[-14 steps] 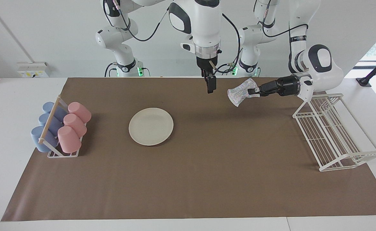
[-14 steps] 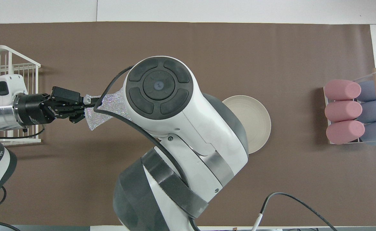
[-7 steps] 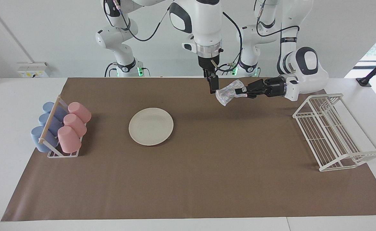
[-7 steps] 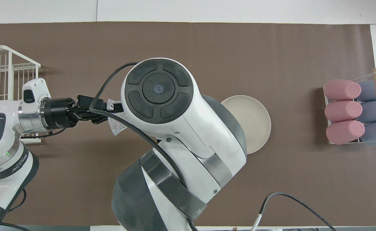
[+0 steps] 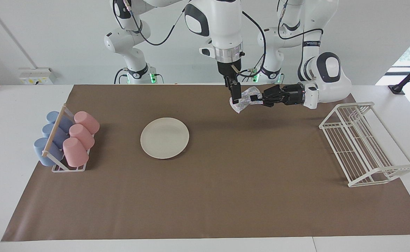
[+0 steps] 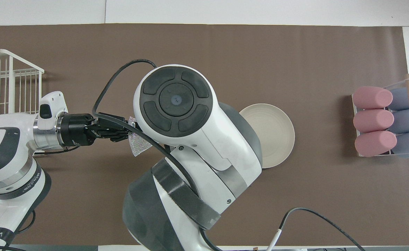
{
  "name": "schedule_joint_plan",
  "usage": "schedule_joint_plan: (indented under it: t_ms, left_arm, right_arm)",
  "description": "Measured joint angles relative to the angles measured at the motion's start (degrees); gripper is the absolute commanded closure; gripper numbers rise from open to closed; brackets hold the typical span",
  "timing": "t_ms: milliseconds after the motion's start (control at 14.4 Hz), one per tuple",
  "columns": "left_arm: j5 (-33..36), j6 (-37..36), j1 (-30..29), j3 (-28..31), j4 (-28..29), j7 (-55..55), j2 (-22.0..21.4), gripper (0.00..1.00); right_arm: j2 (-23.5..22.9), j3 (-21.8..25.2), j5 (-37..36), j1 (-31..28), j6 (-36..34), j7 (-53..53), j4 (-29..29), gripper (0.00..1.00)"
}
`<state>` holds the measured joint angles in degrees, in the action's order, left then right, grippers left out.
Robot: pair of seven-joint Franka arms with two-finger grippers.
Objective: Wipe plate with sponge
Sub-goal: 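Grasp the clear sponge from the left gripper with the right gripper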
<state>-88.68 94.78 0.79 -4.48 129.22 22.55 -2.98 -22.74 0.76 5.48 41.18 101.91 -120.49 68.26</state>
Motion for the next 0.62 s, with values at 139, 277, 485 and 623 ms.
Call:
schedule_joint_plan:
  t_ms: [139,277,485,623]
  left_arm:
    - [-0.1,0.0,0.0,0.0,0.2,0.0,-0.1,1.00]
    - [-0.1,0.0,0.0,0.0,0.3,0.0,-0.2,1.00]
    - [-0.1,0.0,0.0,0.0,0.5,0.0,-0.3,1.00]
    - [-0.1,0.0,0.0,0.0,0.6,0.0,-0.4,1.00]
  right_arm:
    - [0.2,0.0,0.1,0.1,1.1,0.0,1.4,0.00]
    - [0.6,-0.1,0.1,0.9,1.9,0.0,3.1,0.00]
    - [1.9,-0.1,0.1,2.1,2.9,-0.2,5.7,0.03]
    - [2.4,-0.1,0.1,2.1,3.1,-0.2,6.6,0.68]
